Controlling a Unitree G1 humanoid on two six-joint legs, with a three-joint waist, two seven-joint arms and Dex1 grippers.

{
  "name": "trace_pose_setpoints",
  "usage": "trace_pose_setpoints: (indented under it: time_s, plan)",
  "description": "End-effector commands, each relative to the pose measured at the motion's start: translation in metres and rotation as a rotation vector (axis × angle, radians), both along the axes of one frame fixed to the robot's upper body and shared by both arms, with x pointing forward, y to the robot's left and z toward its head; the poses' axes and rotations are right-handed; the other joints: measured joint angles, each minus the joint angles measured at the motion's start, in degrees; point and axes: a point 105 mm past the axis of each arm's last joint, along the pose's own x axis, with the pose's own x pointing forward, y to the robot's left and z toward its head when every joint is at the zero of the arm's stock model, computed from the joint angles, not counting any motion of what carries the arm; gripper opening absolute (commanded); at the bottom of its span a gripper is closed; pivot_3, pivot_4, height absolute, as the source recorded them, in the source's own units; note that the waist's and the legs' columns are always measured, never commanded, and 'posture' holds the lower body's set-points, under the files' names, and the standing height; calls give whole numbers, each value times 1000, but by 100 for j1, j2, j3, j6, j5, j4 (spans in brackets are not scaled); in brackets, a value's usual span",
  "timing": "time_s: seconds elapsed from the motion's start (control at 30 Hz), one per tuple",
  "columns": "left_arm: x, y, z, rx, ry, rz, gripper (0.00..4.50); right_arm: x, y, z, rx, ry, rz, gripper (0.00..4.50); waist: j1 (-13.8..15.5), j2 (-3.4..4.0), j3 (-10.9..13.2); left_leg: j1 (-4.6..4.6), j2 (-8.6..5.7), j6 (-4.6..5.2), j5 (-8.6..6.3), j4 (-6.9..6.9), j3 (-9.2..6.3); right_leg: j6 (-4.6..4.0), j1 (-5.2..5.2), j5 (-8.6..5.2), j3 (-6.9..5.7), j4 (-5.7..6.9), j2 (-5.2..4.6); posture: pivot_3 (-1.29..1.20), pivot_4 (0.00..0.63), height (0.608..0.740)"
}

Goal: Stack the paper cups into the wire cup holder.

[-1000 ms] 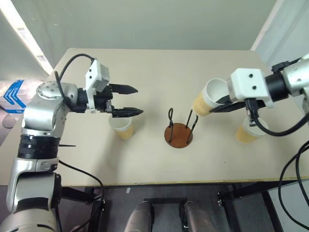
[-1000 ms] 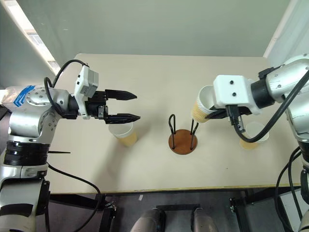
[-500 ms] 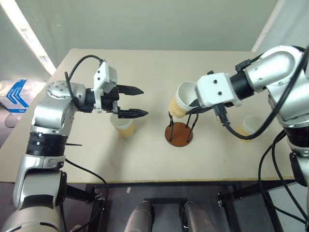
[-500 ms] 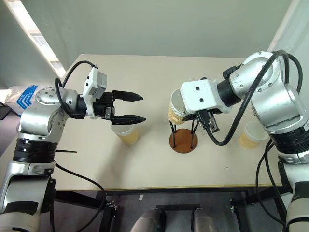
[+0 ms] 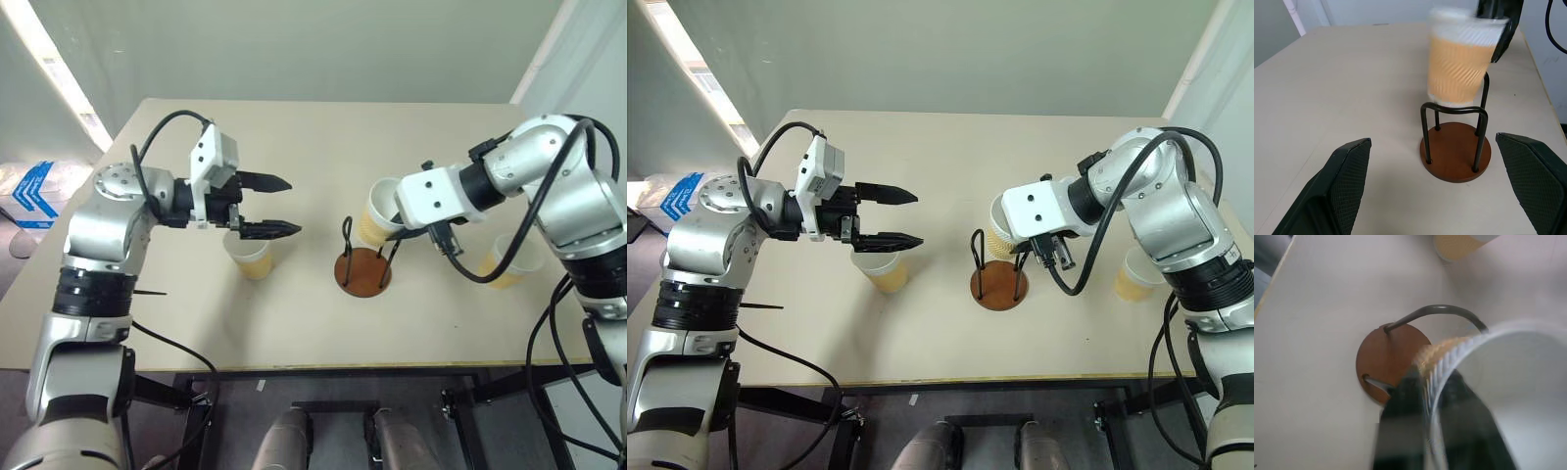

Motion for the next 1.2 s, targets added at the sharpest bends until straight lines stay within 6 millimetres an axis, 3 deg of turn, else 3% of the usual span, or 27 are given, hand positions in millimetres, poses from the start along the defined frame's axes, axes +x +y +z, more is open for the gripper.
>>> trace_pose_setpoints:
  time_s: [0.03, 0.23, 0.37, 0.47, 0.57, 0.67, 0.87, 1.2]
  plan:
    - [-4, 1, 11, -1, -47, 4, 4500, 0, 2, 2, 7, -28, 1, 1902, 0, 0, 0, 0, 0, 0, 0, 0, 0, 0, 0, 0, 0, 0, 0, 0, 150, 740]
    - [-3, 1, 15, 4, -89, 37, 4500, 5, 5, 15, 161, -36, -78, 3887, -1, 0, 0, 0, 0, 0, 0, -1, 0, 0, 0, 0, 0, 0, 0, 0, 150, 740]
    - [-9, 5, 18, 93, -167, 61, 4500, 1, -9, 30, 298, 23, -167, 3887, 3, -1, 1, -2, 0, -1, 0, 0, 2, 0, 1, 0, 0, -6, 0, 0, 150, 740]
    - [-24, 7, 23, 243, -263, 47, 4500, -7, -24, 44, 460, 122, -258, 3887, 5, -2, 1, -4, 0, -4, 0, -3, 3, 1, 2, 0, 0, -16, 1, 0, 150, 740]
    - [-38, 11, 20, 376, -309, 40, 4500, -16, -36, 51, 556, 189, -310, 3887, 4, -2, 1, -5, -1, -14, -5, -3, 4, 5, 3, -6, 4, -20, 4, 0, 150, 740]
    - [-39, 18, 15, 457, -332, 68, 4500, -22, -45, 51, 600, 221, -338, 3887, 7, -2, 1, -1, 0, -15, -7, -5, 3, 5, 3, -10, 5, -14, 5, 0, 150, 740]
    - [-36, 31, -3, 572, -290, 130, 4500, -40, -43, 56, 725, 344, -271, 3887, -5, -1, 1, 12, 0, -19, -4, -8, 3, 0, 0, -10, 14, 8, 6, 0, 150, 740]
    - [-34, 45, -39, 637, -181, 147, 4500, -44, -39, 50, 774, 366, -233, 3887, 0, -2, 0, 23, 1, -26, -6, -15, 1, -21, -6, -24, 18, 30, 10, 0, 150, 740]
